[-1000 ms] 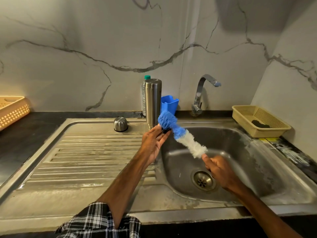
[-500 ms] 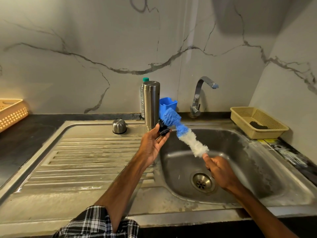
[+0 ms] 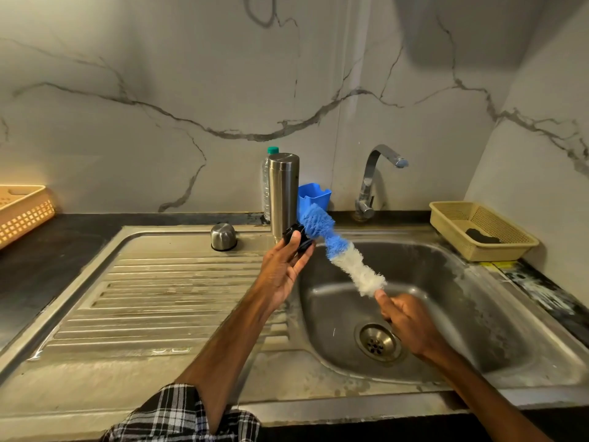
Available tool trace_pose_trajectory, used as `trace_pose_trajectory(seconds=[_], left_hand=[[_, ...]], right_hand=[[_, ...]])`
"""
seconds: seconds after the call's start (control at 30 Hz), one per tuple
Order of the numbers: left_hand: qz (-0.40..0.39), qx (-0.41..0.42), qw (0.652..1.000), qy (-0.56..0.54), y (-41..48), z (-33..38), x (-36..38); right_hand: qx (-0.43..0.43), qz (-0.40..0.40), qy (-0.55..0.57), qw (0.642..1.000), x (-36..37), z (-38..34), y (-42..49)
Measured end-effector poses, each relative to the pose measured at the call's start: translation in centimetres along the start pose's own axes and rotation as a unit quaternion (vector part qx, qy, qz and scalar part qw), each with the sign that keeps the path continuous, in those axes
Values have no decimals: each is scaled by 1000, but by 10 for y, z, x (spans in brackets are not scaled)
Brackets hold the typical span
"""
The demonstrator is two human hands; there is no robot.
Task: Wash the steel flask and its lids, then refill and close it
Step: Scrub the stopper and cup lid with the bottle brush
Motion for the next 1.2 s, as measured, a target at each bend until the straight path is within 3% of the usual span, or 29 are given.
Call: trace_pose_trajectory(seconds=[0.3, 0.6, 0.83, 1.2], left_hand=[[10, -15, 1000, -3, -3, -7, -1], [-27, -14, 999, -25, -8, -4, 10], [16, -16, 999, -34, -4, -6, -1], [13, -38, 998, -42, -4, -10, 1]], right_hand=[[2, 1, -12, 1000, 2, 2, 0], [6, 28, -21, 999, -6, 3, 2], [-2, -2, -21, 1000, 1, -1, 0], [-6, 3, -21, 1000, 1, 1, 0]])
Point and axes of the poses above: each hand's wrist, its own y-axis towards the middle knuckle, its own x-axis out of the palm, z = x × y, the point moved 9 cm from there along y, towards the middle knuckle, and after that the axes turned 11 degrees about -y, right-handed, at the moved point
